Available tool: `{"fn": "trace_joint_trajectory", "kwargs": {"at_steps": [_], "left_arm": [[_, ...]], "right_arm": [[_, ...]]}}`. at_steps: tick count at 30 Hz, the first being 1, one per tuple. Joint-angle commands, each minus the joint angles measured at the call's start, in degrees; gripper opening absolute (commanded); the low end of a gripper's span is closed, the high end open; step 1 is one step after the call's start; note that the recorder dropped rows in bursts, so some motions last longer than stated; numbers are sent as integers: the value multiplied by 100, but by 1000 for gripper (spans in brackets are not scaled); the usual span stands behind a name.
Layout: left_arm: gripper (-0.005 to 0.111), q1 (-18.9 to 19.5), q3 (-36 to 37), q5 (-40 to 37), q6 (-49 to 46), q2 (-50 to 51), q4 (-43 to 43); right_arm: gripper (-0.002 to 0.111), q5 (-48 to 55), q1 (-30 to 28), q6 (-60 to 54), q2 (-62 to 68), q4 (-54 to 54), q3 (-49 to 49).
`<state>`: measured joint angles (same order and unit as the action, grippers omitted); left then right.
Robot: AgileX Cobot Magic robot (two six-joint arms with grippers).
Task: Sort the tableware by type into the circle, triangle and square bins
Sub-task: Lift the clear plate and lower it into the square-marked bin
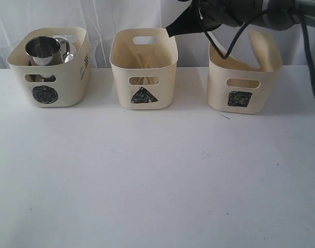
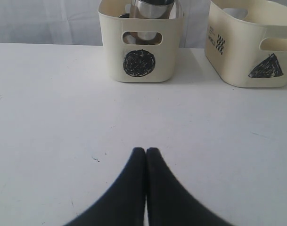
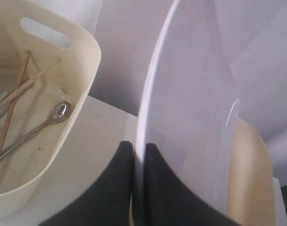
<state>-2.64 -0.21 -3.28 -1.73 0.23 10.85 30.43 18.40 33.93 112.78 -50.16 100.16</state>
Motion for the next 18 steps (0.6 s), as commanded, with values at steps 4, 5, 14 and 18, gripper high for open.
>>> {"fn": "trace_joint_trajectory", "kwargs": {"at_steps": [4, 5, 14, 18], "left_arm": [[0, 19, 21, 27, 21, -23, 10], [0, 19, 21, 27, 21, -23, 10], [0, 19, 21, 27, 21, -23, 10], [0, 19, 21, 27, 21, -23, 10]], "right_arm": [[0, -23, -108, 125, 168, -38, 120], [0, 59, -119, 138, 178, 25, 120], [10, 452, -119, 532, 178, 94, 120], [36, 621, -119, 532, 141, 142, 120]]}}
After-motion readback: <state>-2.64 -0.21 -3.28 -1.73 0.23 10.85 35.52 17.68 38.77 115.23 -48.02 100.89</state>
